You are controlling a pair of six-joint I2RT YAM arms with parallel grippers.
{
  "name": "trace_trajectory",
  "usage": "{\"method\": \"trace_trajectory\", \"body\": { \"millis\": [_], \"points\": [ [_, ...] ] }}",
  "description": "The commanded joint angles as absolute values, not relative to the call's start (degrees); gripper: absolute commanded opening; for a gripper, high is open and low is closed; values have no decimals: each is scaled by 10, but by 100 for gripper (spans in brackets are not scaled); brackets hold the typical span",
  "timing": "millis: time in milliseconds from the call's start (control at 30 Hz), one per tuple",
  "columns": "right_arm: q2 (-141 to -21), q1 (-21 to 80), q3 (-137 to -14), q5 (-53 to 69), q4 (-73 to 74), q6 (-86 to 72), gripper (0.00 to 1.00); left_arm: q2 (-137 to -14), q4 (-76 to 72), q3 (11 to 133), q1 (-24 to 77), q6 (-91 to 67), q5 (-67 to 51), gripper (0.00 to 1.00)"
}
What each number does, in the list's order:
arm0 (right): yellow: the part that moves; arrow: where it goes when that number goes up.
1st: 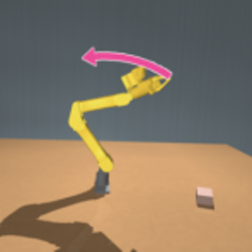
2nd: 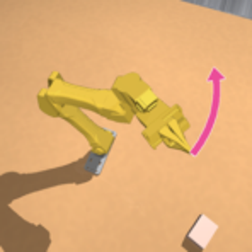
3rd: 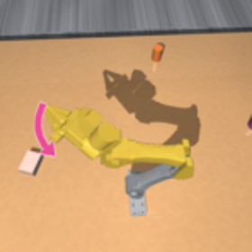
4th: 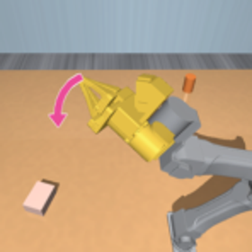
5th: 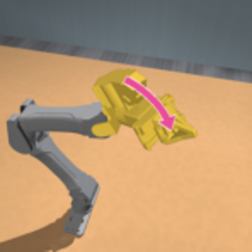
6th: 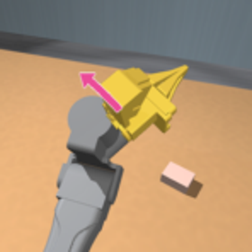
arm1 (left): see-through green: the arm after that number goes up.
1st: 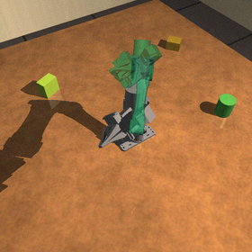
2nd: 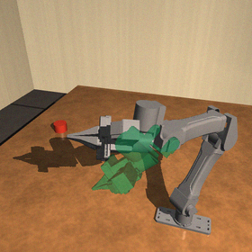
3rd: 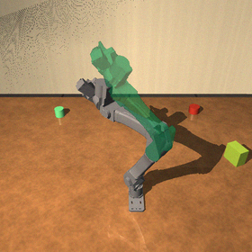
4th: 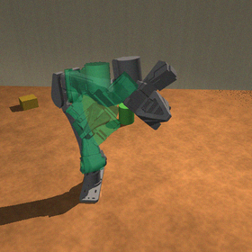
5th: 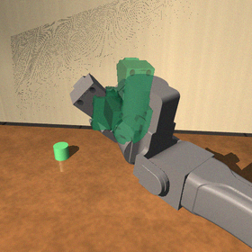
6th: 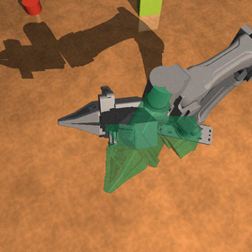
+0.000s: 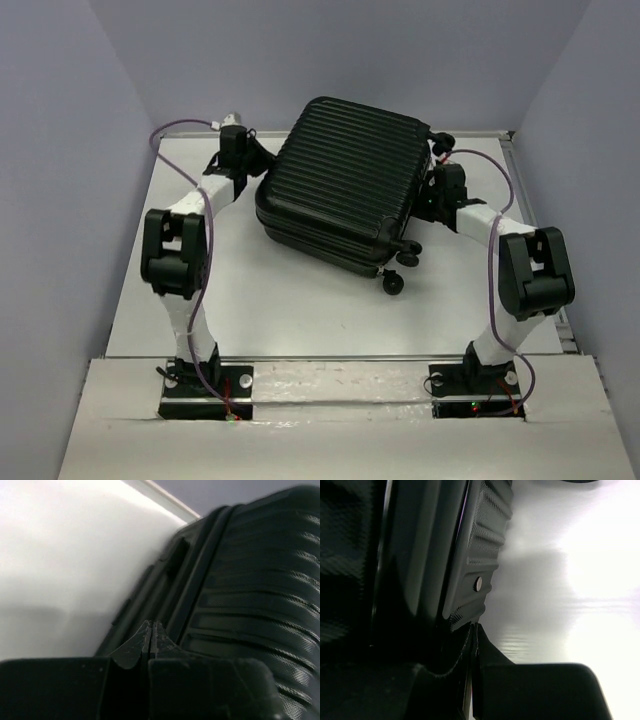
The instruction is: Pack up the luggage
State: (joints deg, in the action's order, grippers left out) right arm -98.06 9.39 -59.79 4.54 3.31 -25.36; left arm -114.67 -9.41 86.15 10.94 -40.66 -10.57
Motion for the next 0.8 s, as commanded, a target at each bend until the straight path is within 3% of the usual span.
{"method": "trace_trajectory", "body": {
  "millis": [0, 133, 233, 333, 367, 467, 500, 600, 667, 700, 767],
  "points": [
    [-990, 192, -691, 249, -69, -249, 7, -994, -191, 714, 176, -448, -154, 6],
    [-1024, 199, -742, 264, -53, -265, 9, -874, -217, 575, 182, -469, -120, 6],
    [-1048, 199, -802, 272, -11, -264, 16, -838, -208, 553, 180, -466, -110, 6],
    [-1063, 199, -842, 262, 32, -263, 37, -824, -172, 568, 172, -455, -104, 8],
    [-1065, 199, -849, 258, 40, -260, 49, -817, -164, 568, 170, -451, -100, 8],
    [-1065, 199, -862, 245, 73, -256, 57, -802, -156, 550, 168, -447, -86, 9],
    [-1063, 199, -864, 232, 80, -256, 64, -796, -156, 537, 167, -447, -77, 9],
    [-1056, 199, -853, 205, 88, -253, 75, -804, -154, 523, 159, -451, -78, 11],
    [-1048, 199, -846, 190, 95, -247, 77, -804, -152, 507, 151, -455, -78, 11],
    [-1042, 199, -840, 169, 100, -244, 83, -802, -151, 503, 150, -454, -70, 12],
    [-1032, 199, -838, 150, 110, -230, 87, -791, -146, 489, 149, -450, -48, 22]
  ]
}}
